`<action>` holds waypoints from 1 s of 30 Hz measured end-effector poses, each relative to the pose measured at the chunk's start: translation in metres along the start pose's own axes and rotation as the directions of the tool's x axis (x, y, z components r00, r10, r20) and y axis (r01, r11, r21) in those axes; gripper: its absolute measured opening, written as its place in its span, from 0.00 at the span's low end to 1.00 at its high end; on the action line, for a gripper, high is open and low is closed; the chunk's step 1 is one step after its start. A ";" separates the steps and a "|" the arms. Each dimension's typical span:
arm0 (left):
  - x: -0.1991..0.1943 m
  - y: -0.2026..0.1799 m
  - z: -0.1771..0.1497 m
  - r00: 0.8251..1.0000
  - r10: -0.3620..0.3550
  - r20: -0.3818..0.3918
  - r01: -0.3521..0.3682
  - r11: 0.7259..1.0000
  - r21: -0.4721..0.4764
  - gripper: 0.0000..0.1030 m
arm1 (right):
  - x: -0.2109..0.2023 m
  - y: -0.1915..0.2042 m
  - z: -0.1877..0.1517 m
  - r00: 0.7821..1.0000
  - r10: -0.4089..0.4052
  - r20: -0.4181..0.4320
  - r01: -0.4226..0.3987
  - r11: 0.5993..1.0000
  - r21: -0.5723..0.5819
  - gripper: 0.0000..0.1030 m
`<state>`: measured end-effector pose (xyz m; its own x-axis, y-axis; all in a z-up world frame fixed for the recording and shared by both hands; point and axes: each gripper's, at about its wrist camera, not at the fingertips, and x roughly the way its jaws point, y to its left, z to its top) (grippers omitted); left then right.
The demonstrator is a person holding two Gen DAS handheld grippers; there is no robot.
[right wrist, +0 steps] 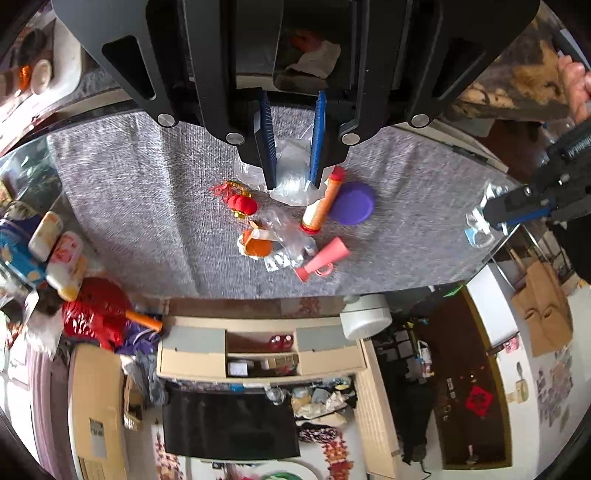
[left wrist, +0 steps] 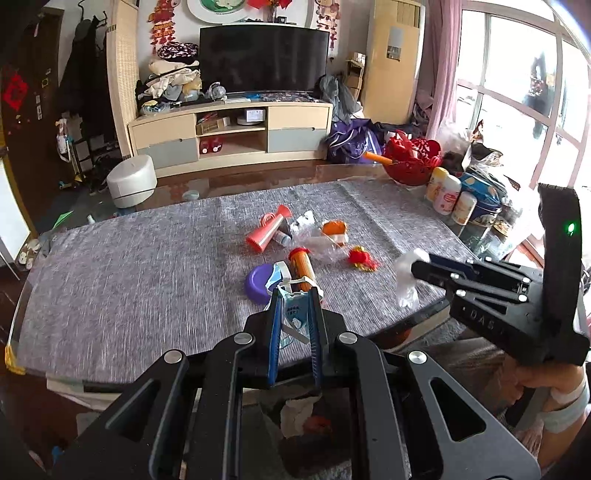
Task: Collect trash
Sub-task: 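Lower the held wrapper and plastic bag down to the black bin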
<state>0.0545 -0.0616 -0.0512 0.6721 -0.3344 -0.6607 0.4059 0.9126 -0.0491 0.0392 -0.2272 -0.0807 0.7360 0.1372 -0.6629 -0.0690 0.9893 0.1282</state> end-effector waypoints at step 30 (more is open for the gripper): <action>0.089 0.000 -0.171 0.920 -0.106 -0.377 0.065 0.991 -0.120 0.12 | 0.071 0.022 -0.139 0.941 0.066 -0.331 -0.040 0.996 0.083 0.19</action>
<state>0.0084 -0.0514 -0.2377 0.3419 -0.3157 -0.8851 0.3717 0.9105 -0.1811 -0.0039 -0.1891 -0.2272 0.4651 0.2103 -0.8599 -0.0423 0.9755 0.2158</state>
